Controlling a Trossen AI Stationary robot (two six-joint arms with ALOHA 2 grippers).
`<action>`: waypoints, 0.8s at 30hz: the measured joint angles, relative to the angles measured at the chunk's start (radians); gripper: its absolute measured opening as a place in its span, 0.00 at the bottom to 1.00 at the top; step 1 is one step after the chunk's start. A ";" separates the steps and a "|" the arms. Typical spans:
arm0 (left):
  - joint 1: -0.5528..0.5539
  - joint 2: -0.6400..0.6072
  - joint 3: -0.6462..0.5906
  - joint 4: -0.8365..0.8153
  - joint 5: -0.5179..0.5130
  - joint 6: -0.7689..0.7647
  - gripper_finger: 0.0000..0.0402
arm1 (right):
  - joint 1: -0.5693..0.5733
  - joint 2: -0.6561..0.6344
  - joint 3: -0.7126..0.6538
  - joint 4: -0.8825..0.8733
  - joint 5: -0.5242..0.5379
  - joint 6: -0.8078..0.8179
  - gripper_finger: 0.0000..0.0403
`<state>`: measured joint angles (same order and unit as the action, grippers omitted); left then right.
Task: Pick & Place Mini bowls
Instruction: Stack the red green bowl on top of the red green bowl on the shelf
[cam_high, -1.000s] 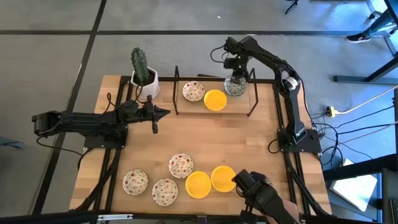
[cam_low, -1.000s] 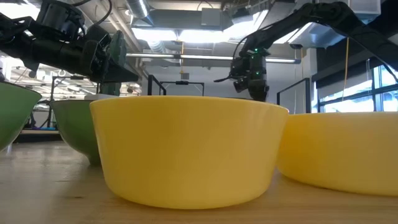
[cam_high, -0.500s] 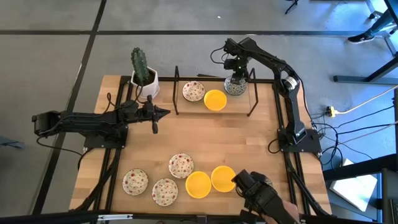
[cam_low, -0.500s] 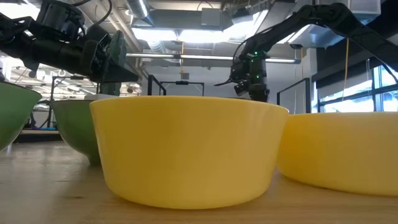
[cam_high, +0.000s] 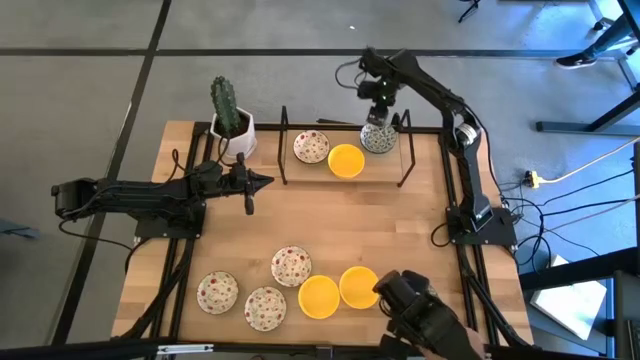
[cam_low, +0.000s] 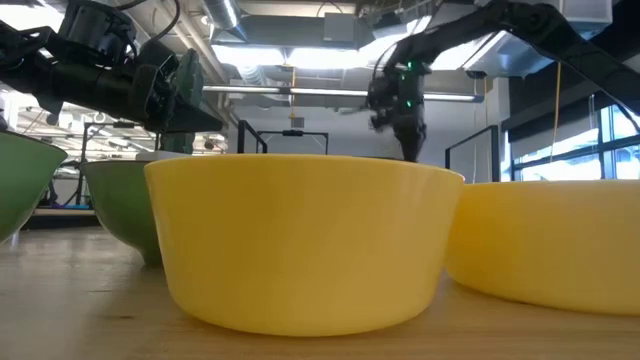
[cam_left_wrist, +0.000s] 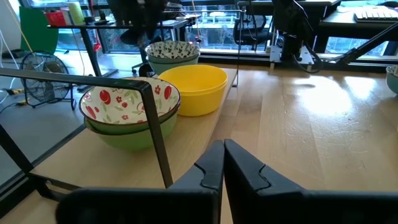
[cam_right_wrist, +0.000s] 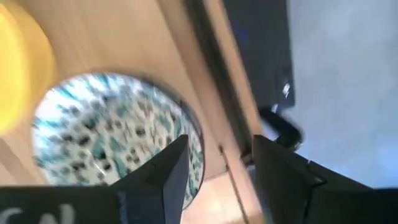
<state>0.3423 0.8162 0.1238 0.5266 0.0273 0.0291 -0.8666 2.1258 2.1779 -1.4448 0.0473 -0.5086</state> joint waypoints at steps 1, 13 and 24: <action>0.000 0.000 0.000 0.000 0.000 0.000 0.02 | 0.002 0.000 0.033 0.002 -0.015 0.008 0.44; 0.000 0.000 0.000 -0.030 -0.001 0.000 0.02 | 0.216 -0.234 0.045 0.467 -0.692 0.037 0.13; -0.026 0.000 0.000 -0.120 -0.001 0.019 0.01 | 0.473 -0.661 -0.506 0.743 -0.770 0.119 0.01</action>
<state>0.3159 0.8165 0.1238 0.4069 0.0261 0.0480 -0.3939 1.4649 1.6720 -0.7014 -0.7232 -0.3898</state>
